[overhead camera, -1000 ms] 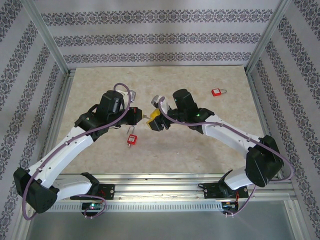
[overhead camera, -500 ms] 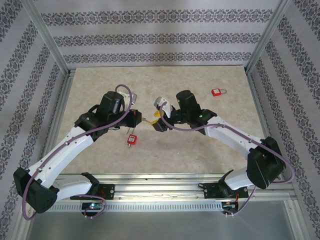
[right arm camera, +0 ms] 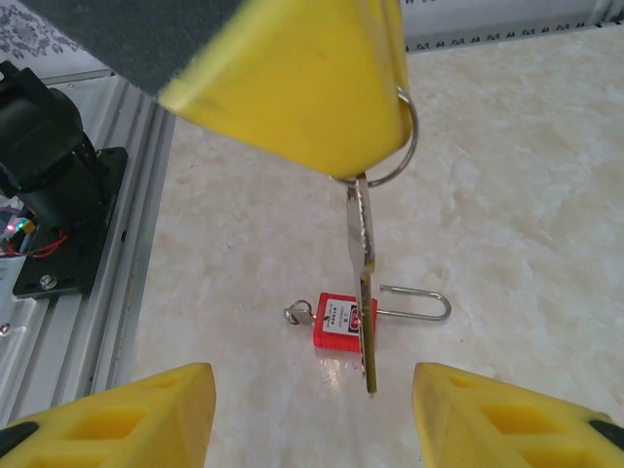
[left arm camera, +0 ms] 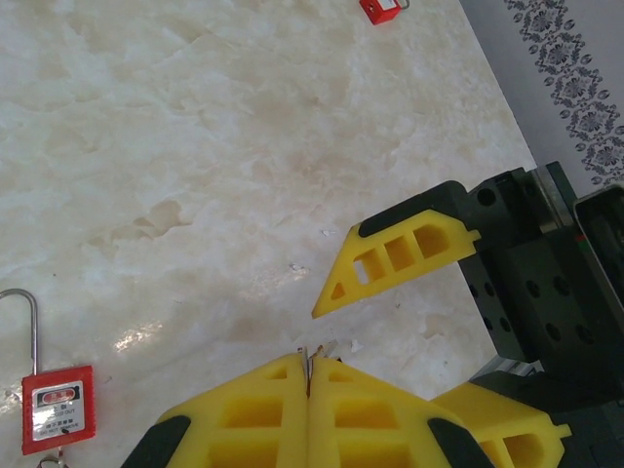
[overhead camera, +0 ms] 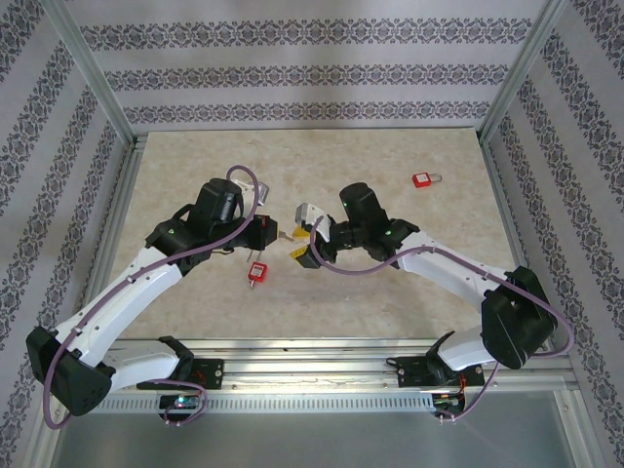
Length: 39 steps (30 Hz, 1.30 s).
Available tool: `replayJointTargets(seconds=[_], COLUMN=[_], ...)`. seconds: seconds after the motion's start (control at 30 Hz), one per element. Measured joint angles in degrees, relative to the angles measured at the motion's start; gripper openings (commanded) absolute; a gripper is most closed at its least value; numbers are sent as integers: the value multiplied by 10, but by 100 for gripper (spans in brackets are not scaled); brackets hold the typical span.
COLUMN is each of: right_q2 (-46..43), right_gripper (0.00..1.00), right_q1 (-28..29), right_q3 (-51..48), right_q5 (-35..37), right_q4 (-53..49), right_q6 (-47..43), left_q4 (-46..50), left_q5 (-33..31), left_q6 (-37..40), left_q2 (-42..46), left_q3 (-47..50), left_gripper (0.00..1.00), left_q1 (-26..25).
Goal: Unlock with the key
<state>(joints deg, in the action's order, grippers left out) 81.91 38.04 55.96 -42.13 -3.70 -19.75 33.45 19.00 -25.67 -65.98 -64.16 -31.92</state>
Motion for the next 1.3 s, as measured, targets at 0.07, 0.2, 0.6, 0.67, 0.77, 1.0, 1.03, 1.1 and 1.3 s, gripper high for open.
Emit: replayJointTargets(seconds=[0.07,0.2,0.6,0.67,0.77,1.0,1.03,1.1,1.3], right_q2=[2,6,14,18,22,28,28,28,29], right_gripper=[51,48,34,29,22,4,2,1,0], right_q1=[0,0,0,0,0,1,1,1,1], right_q3=[0,0,6,11,16,26,26,26,28], right_q5=[0,0,2,3,6,0,-3,-8,-14], right_q4=[2,2,3,2,1,-12,-14,-16,-21], right_q6=[-2,-2,1,2,5,8,7,9,9], left_q4=[0,0,0,-1,-1,-11,-13,-17,-33], left_q5=[1,1,1,1,3,2,3,3,4], left_q6=[0,0,0,0,0,0,0,0,0], left_q2=[0,0,0,0,0,6,8,12,24], left_q3=[0,0,1,3,9,23,26,31,47], left_gripper=[0,0,0,0,0,0,0,0,0], left_q1=[-3,-3,-4,-4,-4,-4,-4,-4,-4])
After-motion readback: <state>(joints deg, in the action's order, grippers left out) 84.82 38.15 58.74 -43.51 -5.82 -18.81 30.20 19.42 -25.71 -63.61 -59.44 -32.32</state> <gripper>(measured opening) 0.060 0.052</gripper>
